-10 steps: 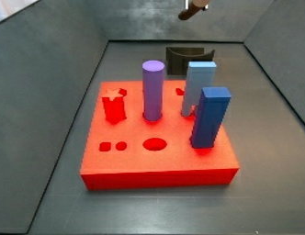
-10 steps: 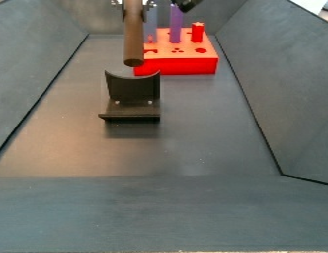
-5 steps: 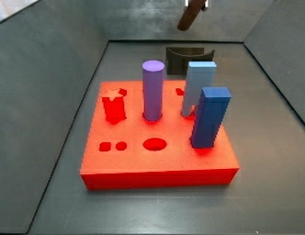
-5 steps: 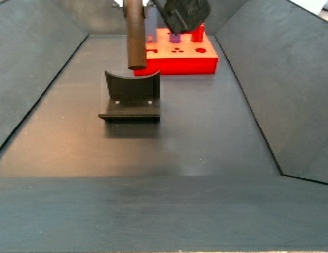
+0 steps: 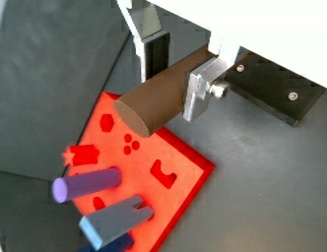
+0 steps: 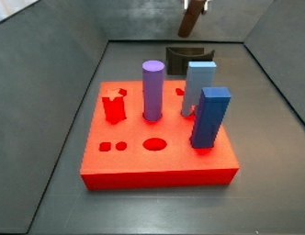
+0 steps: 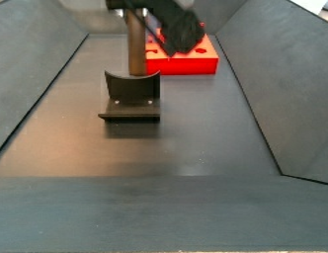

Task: Pick up the oval object. Move up. Place the oval object on the fixture. Regrasp the oval object. Move to above the board. Insert the oval object.
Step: Place the oval object on the fixture, then regrasp the oval object.

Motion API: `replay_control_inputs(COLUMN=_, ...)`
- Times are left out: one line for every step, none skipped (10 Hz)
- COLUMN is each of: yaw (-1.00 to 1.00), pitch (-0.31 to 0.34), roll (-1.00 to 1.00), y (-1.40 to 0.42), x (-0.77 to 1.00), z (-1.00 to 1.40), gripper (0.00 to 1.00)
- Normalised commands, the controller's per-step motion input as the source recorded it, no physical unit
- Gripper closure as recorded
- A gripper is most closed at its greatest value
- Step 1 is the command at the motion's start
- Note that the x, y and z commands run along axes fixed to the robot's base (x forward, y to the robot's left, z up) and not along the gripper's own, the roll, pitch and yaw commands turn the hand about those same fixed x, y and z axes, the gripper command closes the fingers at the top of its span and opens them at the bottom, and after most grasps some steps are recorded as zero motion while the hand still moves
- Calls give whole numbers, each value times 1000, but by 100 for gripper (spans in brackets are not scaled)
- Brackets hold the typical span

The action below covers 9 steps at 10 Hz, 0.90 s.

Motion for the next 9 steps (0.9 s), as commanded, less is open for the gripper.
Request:
replay_control_inputs(yaw=-52, pitch=-92, roll=-134, y=111, x=112, z=-1000, gripper=100)
replay_control_inputs(yaw=-26, pitch=-93, roll=-108, y=98, x=117, z=-1000, gripper=100)
replay_control_inputs(yaw=-8, pitch=-88, roll=-86, y=94, x=117, z=-1000, gripper=100)
replay_control_inputs(yaw=9, pitch=-80, roll=-75, y=79, x=111, z=-936, gripper=100)
replay_control_inputs(yaw=21, pitch=-67, roll=-77, y=53, x=92, z=-703, gripper=100)
replay_control_inputs(yaw=25, pitch=-43, roll=-73, y=36, x=76, z=-481, gripper=100)
replay_control_inputs(yaw=26, pitch=-32, roll=-69, y=30, x=76, z=-374, gripper=100)
replay_control_inputs(yaw=0, pitch=0, roll=0, y=0, x=0, z=0, gripper=0)
replay_control_inputs(yaw=-7, pitch=48, roll=0, y=0, x=0, z=1000, gripper=0)
